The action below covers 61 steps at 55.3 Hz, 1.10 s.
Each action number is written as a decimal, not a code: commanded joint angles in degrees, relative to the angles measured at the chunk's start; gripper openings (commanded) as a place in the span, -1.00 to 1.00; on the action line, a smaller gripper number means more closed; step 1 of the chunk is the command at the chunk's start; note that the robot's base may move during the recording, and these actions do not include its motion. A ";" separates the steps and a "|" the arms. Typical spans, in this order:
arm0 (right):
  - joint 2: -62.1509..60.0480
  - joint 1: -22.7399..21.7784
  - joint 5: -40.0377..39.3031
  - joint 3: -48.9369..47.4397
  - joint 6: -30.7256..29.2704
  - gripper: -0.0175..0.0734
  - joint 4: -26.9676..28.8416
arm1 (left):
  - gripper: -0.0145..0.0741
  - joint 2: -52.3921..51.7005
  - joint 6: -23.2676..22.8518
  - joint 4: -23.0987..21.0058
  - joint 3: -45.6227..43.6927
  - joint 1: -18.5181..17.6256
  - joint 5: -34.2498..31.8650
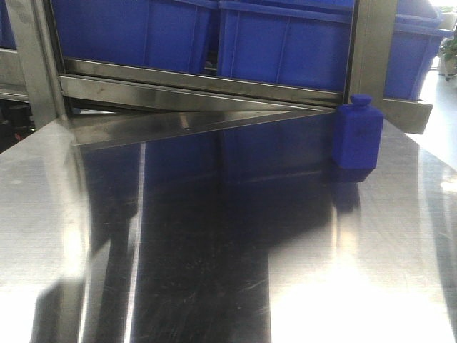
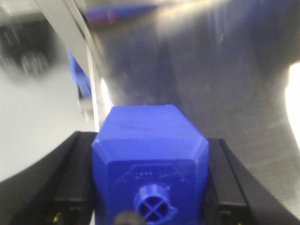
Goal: Pick and sort blue part to right shelf
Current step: 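Move the right gripper toward the remaining blue part on the table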
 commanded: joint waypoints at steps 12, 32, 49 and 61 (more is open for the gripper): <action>0.63 0.05 5.95 -11.09 -0.03 -0.52 -0.78 | -0.03 -28.72 -0.04 1.91 22.48 -0.42 -21.35; 21.31 0.93 25.24 -36.18 -1.37 -0.52 -0.83 | -0.03 -48.25 -0.68 1.69 35.69 -0.42 -23.67; 47.02 11.65 42.70 -62.25 -4.58 0.49 0.27 | -0.03 -48.25 -0.68 -1.33 35.69 -0.42 -23.77; 59.01 12.57 39.85 -68.28 -4.53 0.59 0.56 | -0.03 -48.66 -0.68 -1.94 36.36 -0.42 -23.88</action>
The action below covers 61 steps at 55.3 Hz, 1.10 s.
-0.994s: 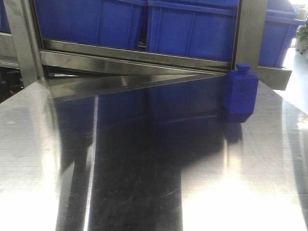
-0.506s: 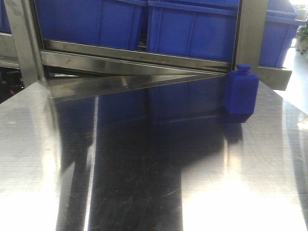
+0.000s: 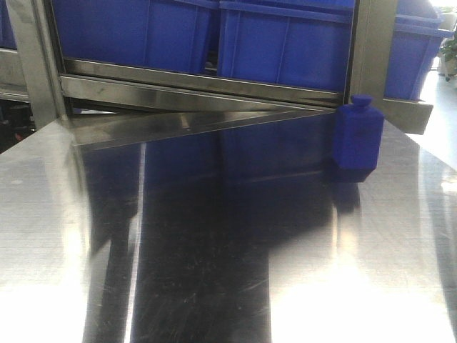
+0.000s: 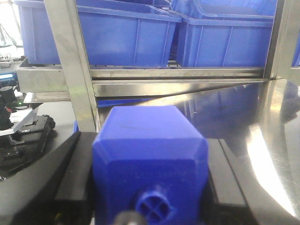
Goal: Pick and sort blue part to right shelf
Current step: 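Move the right gripper toward the remaining blue part on the table, then grasp the remaining blue part with the right gripper and lift it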
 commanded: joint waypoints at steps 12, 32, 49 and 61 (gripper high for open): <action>14.75 0.09 7.09 -14.66 2.89 0.59 2.16 | -0.03 -4.80 -0.55 -0.26 2.64 -0.42 -5.97; 35.71 0.09 16.41 -31.43 4.42 0.59 1.30 | -0.03 -11.33 -0.55 -0.01 4.49 -0.42 -3.82; 50.06 0.09 18.55 -39.71 6.49 0.59 -2.12 | -0.03 -11.33 -0.55 -0.01 4.49 -0.42 -3.69; 56.00 0.16 17.41 -41.72 6.56 0.59 -0.83 | -0.03 -11.33 -0.55 -0.01 4.49 -0.42 -3.69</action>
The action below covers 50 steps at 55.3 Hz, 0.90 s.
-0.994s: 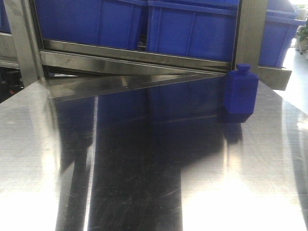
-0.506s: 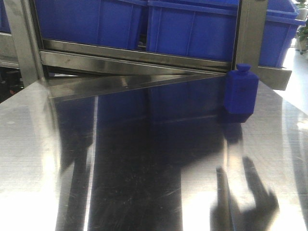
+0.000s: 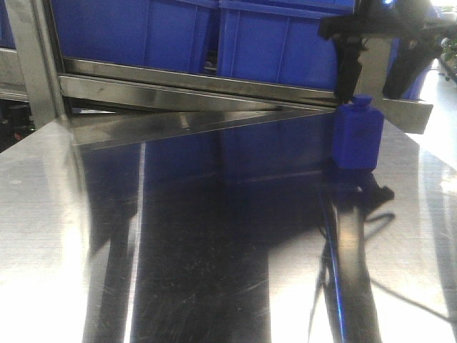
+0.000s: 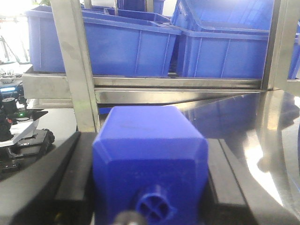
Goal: Pick and sort blue part to right shelf
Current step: 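Grasp the remaining blue part with the right gripper and lift it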
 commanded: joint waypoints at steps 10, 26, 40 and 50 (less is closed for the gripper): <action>1.02 0.12 -1.96 -2.96 0.08 0.59 3.44 | -0.03 0.75 -0.43 0.13 -1.49 -0.42 -4.88; 2.27 0.12 -0.01 -2.90 0.08 0.46 2.03 | -0.03 0.75 -0.43 0.13 -1.49 -0.42 -4.88; 1.63 0.12 1.21 -2.90 -0.13 -0.29 1.50 | -0.03 0.75 -0.43 0.13 -1.49 -0.42 -4.44; -1.71 0.12 1.30 -1.80 -0.20 -0.29 1.44 | -0.03 0.75 -0.43 0.13 -1.49 -0.42 -2.74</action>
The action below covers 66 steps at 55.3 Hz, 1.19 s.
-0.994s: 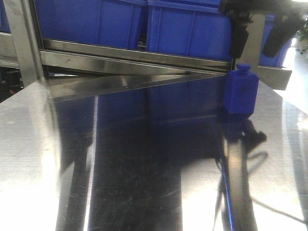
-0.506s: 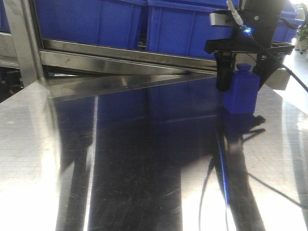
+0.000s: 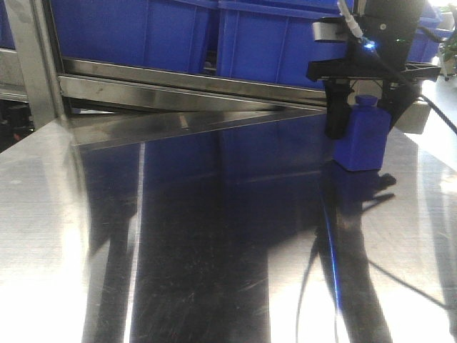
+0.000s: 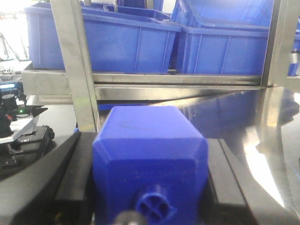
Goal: Pick and sort blue part to right shelf
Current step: 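Grasp the remaining blue part with the right gripper and lift it, then hold both blue parts and retract both arms from the table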
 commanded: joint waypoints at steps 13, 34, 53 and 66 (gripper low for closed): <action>-20.88 -0.01 -9.68 13.65 -0.66 -0.29 -0.44 | -0.03 0.75 -0.32 0.13 -1.49 -0.42 -3.89; -54.55 -0.01 -31.71 49.47 -1.77 -0.29 -1.27 | -0.03 0.75 -0.32 0.13 -1.49 -0.42 -3.89; -90.54 -0.07 -43.20 73.51 -1.77 -0.29 -1.39 | -0.03 0.75 -0.32 0.13 -1.49 -0.42 -3.89; -107.78 -0.07 -44.89 77.45 -1.77 -0.29 -4.22 | -0.03 0.75 -0.32 0.25 -1.49 -0.42 -3.89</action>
